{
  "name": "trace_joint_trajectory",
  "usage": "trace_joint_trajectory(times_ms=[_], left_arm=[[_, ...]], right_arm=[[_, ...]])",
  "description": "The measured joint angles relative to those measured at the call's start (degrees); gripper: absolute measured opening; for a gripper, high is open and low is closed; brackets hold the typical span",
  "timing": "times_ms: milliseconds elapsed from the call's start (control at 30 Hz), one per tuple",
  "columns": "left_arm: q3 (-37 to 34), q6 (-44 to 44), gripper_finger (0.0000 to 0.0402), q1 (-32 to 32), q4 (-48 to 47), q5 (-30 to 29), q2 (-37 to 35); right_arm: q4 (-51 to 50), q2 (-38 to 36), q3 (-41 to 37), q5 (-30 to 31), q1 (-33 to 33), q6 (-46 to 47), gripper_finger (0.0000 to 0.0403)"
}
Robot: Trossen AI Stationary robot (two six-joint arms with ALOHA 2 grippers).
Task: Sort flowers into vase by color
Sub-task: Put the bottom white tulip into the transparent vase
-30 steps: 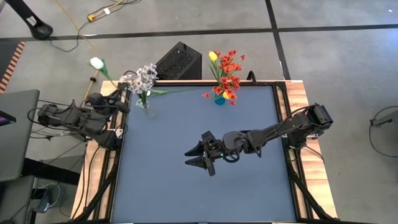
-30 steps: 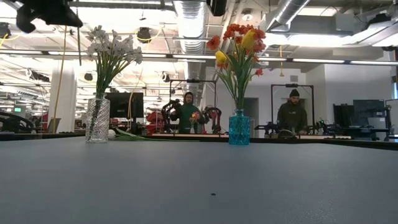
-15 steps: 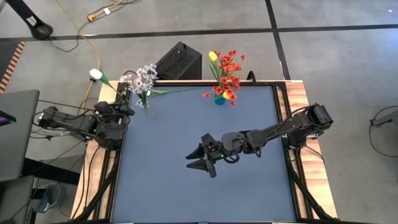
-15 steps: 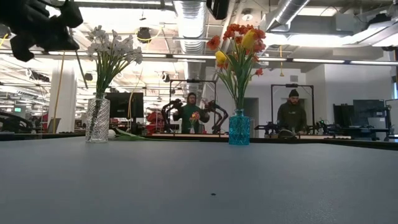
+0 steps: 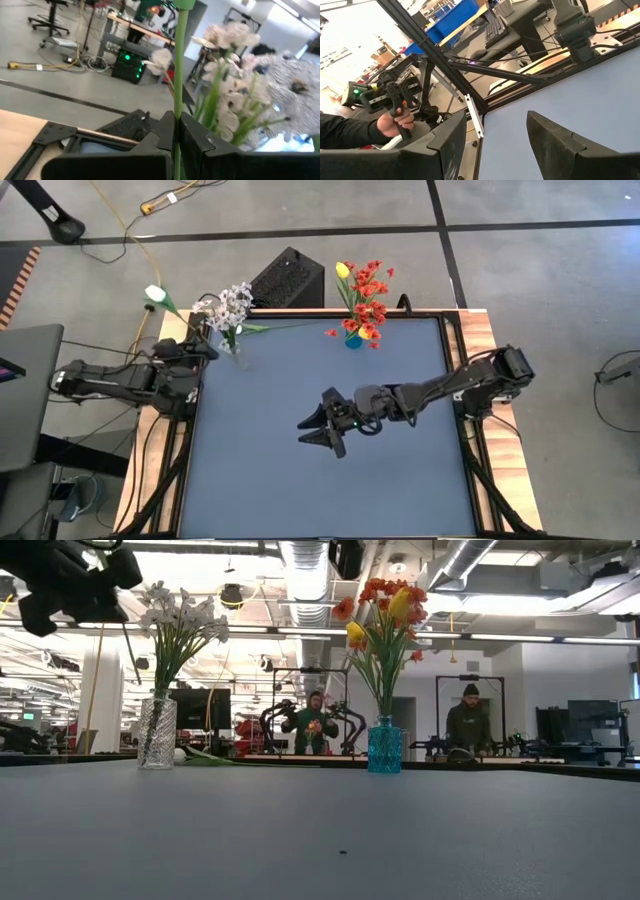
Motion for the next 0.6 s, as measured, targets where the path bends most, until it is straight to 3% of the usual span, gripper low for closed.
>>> trace_joint_trajectory(times_ms=[267, 433, 600], left_arm=[[0.0, 22.0, 0.0000, 3.7, 15.4, 7.5, 0.0], [0.0, 37.4, 0.0000, 10.7, 25.3, 16.7, 0.0], [0.0, 40.2, 0.0000, 18.7, 27.5, 22.5, -0.3]], right_arm=[[0.0, 0.0, 0.0, -0.5, -1.5, 0.0, 0.0233], [0.0, 0.0, 0.0, -2.0, -2.1, 0.0, 0.0233], [0.0, 0.0, 0.0, -2.0, -2.1, 0.0, 0.0233]])
